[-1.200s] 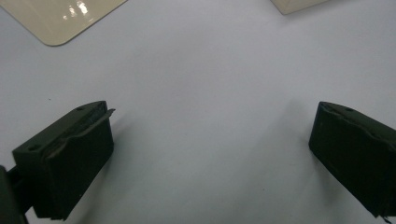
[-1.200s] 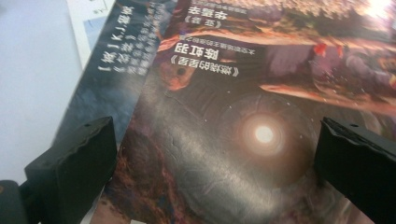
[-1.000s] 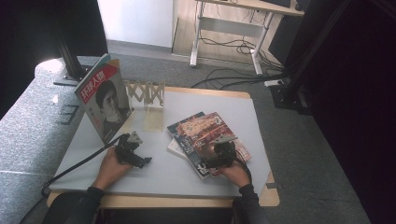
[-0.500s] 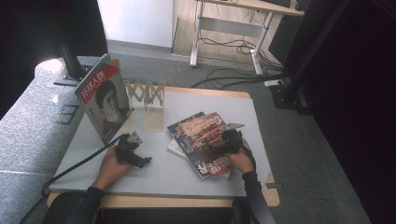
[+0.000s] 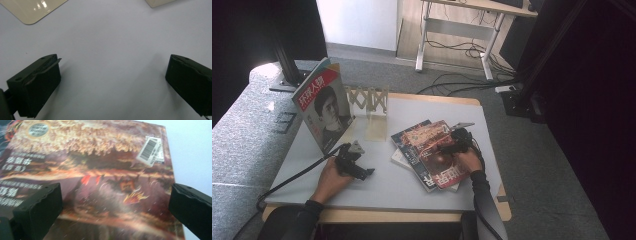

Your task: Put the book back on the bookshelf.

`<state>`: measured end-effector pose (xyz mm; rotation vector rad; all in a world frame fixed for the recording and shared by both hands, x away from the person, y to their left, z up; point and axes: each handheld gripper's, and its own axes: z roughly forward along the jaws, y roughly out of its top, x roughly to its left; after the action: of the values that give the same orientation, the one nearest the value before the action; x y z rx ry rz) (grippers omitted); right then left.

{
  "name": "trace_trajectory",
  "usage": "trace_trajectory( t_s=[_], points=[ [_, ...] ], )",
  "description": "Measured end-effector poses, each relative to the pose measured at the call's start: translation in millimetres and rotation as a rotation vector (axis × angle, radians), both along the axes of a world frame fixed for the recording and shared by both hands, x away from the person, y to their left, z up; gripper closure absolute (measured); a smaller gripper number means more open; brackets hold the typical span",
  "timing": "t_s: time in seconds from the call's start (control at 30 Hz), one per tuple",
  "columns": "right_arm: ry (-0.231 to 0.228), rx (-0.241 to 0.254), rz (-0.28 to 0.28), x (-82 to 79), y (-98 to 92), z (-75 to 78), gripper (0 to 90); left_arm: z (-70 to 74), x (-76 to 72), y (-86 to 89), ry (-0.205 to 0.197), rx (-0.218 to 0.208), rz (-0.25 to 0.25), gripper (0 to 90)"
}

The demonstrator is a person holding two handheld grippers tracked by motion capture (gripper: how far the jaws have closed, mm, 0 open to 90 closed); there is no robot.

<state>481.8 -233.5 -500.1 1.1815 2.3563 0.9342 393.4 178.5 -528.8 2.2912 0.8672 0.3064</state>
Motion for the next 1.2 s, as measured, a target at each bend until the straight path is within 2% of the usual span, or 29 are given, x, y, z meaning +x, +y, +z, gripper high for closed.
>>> trace_trajectory(
  t_s=[0.47,0.7,0.93,1.2],
  points=[
    [0.037,0.053,-0.003,23.6,-8.1,-3.5,0.0,0.1,0.1,0.2,0.0,0.004,-0.002,0.0],
    [0.084,0.098,0.004,30.9,-9.5,-6.5,0.0,0.1,0.1,0.2,0.0,0.003,-0.002,0.0],
    [0.061,0.076,0.009,27.6,-5.7,-5.1,0.0,0.1,0.2,0.2,0.0,0.003,-0.003,0.0],
    [0.047,0.048,0.069,19.6,11.2,-3.2,0.0,0.0,0.1,0.1,0.0,0.001,-0.001,0.0]
  ],
)
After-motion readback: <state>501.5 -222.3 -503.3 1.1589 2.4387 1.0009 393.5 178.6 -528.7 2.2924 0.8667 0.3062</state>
